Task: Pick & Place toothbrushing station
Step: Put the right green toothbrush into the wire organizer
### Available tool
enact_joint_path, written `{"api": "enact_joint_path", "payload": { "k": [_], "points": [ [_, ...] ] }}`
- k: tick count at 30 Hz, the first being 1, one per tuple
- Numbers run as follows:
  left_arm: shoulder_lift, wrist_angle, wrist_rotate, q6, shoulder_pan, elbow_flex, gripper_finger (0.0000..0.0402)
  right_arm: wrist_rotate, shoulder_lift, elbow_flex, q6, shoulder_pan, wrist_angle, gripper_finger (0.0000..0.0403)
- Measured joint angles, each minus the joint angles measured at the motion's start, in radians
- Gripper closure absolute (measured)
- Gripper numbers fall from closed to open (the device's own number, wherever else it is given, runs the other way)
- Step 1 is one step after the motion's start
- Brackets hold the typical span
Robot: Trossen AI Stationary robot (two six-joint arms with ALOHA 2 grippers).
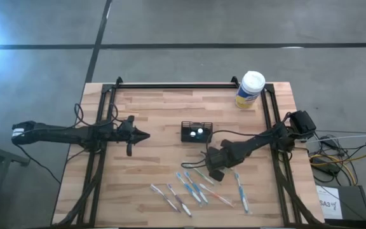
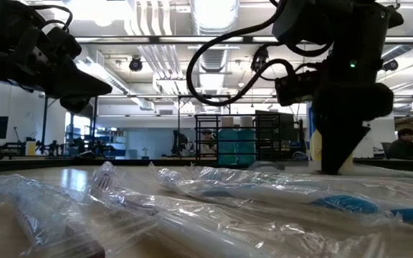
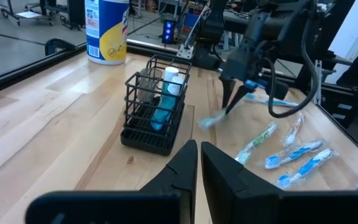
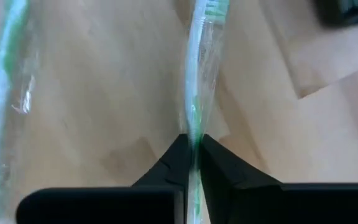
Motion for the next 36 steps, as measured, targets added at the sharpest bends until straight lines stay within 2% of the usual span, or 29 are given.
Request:
{"api": "enact_joint_path", "payload": {
  "k": [8,11,14,17,27,36],
  "points": [
    [0.0,0.0,0.0,-0.001,0.0,0.0,0.0376,0.023,-0.083,0.004,-0.024,0.023,0.015,0.0387],
    [0.0,0.001,0.0,-0.006,0.0,0.0,0.0376,0.041,-0.133,0.004,-0.086,0.052,0.088,0.0388],
    [0.0,0.001,0.0,-0.006,0.0,0.0,0.0376,0.075,-0.183,-0.016,-0.198,0.084,0.257,0.0388],
    [0.0,0.001,0.0,0.001,0.0,0.0,0.0376,0.107,-0.234,-0.073,-0.333,0.104,0.505,0.0389],
    [0.0,0.002,-0.011,0.002,0.0,0.0,0.0376,0.08,-0.458,-0.404,-0.553,0.047,1.154,0.0389],
    [0.001,0.003,-0.029,0.003,0.0,0.0,0.0376,0.074,-0.638,-0.649,-0.732,0.044,1.508,0.039]
  ]
}}
